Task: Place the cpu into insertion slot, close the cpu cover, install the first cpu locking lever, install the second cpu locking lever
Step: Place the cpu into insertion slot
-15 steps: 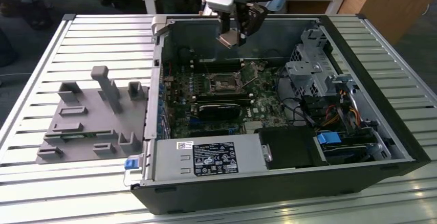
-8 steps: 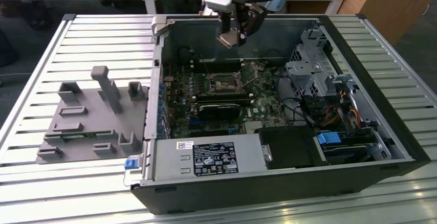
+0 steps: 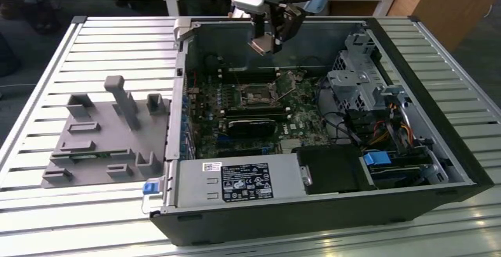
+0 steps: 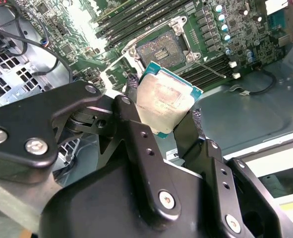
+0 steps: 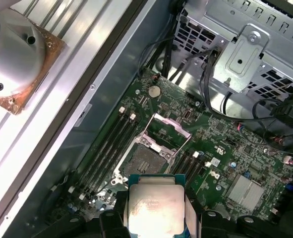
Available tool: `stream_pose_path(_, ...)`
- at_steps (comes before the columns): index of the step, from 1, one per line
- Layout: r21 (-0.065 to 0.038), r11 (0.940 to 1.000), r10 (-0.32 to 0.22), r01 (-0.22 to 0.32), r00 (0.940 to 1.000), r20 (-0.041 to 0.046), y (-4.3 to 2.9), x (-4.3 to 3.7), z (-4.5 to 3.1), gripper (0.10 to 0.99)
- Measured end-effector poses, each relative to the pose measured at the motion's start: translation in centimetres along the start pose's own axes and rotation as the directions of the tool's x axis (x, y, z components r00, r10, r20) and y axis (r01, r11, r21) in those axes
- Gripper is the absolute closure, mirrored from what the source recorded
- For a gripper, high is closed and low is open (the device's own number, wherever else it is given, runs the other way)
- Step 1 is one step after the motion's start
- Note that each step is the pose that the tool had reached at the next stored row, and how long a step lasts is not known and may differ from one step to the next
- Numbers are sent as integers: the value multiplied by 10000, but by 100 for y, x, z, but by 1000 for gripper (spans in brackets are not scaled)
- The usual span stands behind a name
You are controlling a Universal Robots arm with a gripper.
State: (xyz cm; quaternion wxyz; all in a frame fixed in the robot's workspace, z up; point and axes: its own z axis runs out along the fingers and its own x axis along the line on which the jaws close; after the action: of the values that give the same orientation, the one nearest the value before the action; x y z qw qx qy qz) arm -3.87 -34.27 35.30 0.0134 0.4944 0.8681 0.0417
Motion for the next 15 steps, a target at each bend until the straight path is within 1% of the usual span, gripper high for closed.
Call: stream_pose_path(15, -11, 9986, 537, -537, 9985, 46, 4, 8, 7, 545)
